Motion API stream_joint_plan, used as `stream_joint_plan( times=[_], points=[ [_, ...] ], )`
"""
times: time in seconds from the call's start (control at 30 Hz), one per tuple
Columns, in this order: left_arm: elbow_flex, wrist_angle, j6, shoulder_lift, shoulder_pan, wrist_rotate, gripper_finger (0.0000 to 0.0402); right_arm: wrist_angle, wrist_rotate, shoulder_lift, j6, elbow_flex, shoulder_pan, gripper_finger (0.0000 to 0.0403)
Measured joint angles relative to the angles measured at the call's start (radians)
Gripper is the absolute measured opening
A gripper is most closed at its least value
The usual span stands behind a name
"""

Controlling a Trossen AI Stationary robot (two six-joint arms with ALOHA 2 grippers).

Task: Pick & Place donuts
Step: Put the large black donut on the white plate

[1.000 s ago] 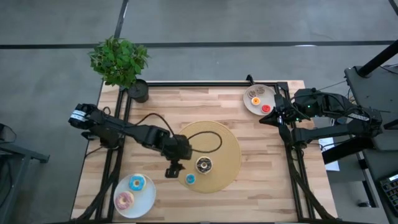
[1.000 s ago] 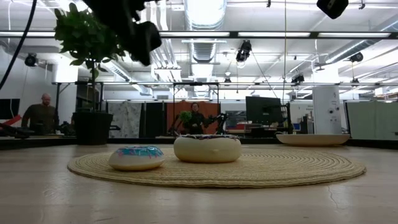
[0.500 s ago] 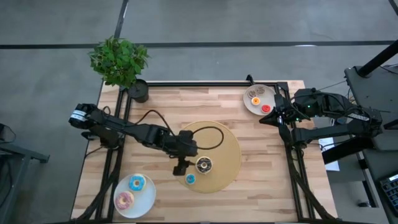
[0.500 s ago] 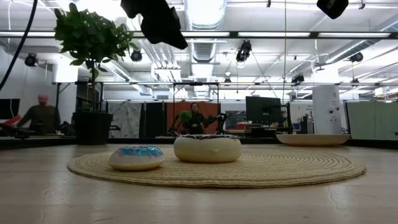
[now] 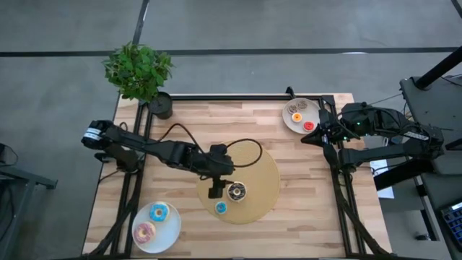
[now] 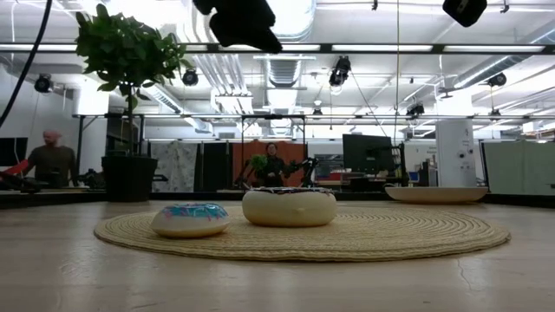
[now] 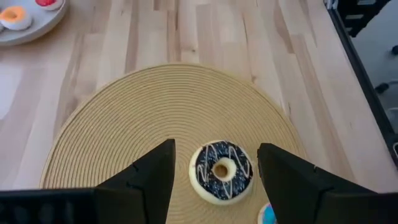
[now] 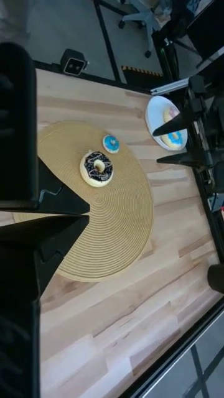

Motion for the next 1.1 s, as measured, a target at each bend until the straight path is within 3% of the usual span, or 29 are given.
stream_joint_plan(
  times=[0.37, 1.1],
  points=[
    [0.095, -0.014, 0.073, 0.128, 0.002, 0.070, 0.0200, 0.000, 0.021, 0.000, 0.020, 0.000, 0.000, 0.0009],
    [0.097, -0.030, 0.080, 0.279, 0.005, 0.227, 0.0200, -0.002, 0.019, 0.000, 0.015, 0.000, 0.000, 0.0009]
  ],
)
